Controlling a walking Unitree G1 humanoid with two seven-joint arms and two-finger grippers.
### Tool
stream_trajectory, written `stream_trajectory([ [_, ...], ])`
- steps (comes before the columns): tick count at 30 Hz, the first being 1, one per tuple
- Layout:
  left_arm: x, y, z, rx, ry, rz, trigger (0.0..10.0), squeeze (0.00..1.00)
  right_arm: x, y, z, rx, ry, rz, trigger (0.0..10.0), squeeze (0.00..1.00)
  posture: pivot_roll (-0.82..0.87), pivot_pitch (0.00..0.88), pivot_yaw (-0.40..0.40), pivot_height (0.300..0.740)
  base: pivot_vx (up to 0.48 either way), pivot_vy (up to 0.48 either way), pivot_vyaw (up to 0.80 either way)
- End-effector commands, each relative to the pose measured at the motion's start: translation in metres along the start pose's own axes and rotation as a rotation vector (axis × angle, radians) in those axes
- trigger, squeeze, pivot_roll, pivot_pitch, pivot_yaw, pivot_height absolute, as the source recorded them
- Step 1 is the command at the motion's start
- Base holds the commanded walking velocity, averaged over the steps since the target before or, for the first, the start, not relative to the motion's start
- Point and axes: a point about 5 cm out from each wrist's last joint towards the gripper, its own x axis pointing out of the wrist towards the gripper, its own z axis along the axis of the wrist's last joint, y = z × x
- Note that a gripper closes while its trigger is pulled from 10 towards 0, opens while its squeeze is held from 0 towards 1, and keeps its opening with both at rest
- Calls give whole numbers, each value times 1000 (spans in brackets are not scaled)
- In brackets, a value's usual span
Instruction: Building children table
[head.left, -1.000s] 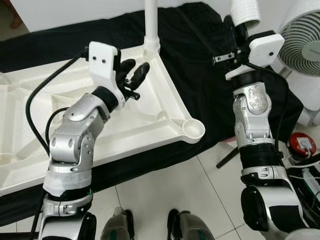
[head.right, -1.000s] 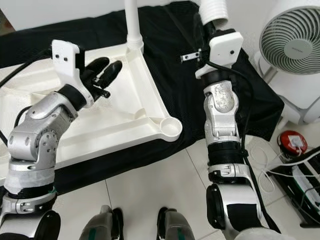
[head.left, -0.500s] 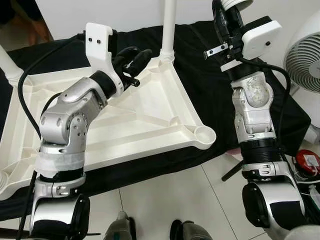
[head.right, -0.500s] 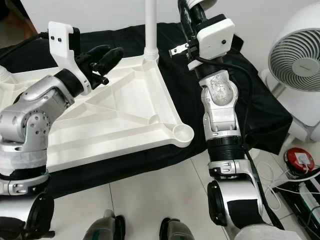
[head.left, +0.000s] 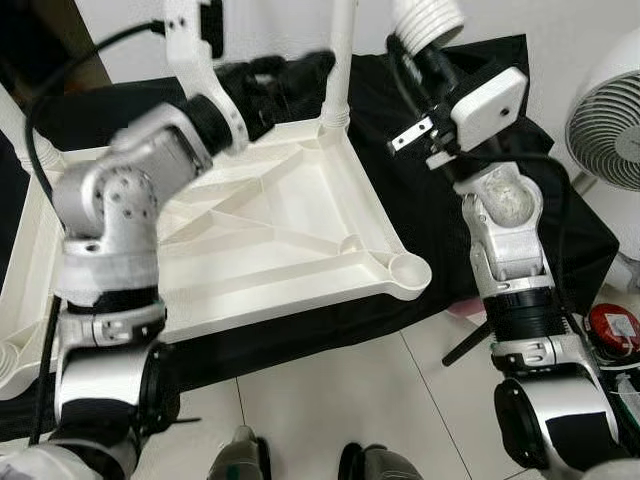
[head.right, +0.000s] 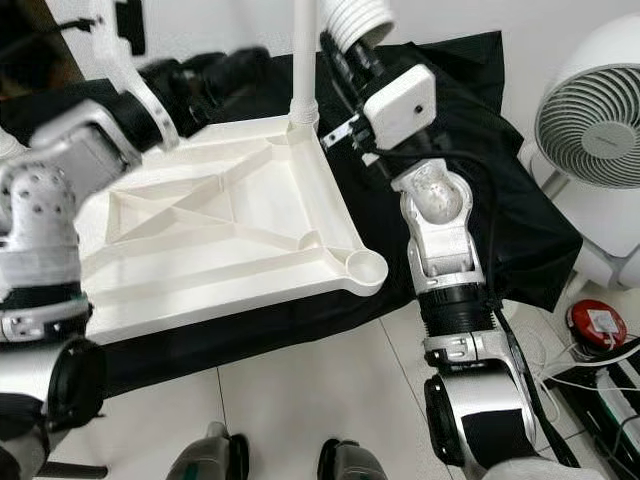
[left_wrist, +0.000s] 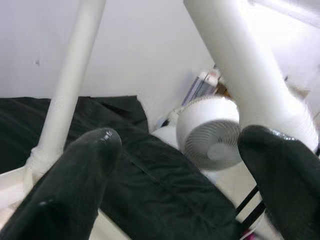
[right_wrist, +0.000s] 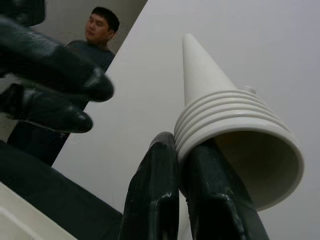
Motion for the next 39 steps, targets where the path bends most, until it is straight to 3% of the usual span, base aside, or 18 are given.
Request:
stream_trajectory([
  [1, -2, -16, 6, -38, -7, -371, 10000, 0, -1, 3, 6, 5, -26, 24, 10000, 0, -14, 46, 8, 740, 0, 0, 0],
  [12, 1, -8, 9, -90, 14, -376, 10000, 0, -12, 15, 5, 17, -6, 97, 10000, 0, -25, 39, 10, 740, 0, 0, 0],
  [20, 12, -3, 21, -195, 20, -398, 10000, 0, -24, 32, 8, 28, 3, 222, 10000, 0, -29, 37, 14, 740, 0, 0, 0],
  [33, 15, -6, 34, -299, 14, -475, 10000, 0, -43, 51, 7, 62, 52, 271, 10000, 0, -41, 58, 27, 740, 0, 0, 0],
  [39, 17, -3, 32, -321, 16, -449, 10000, 0, -50, 57, 7, 67, 67, 284, 10000, 0, -43, 65, 27, 740, 0, 0, 0],
])
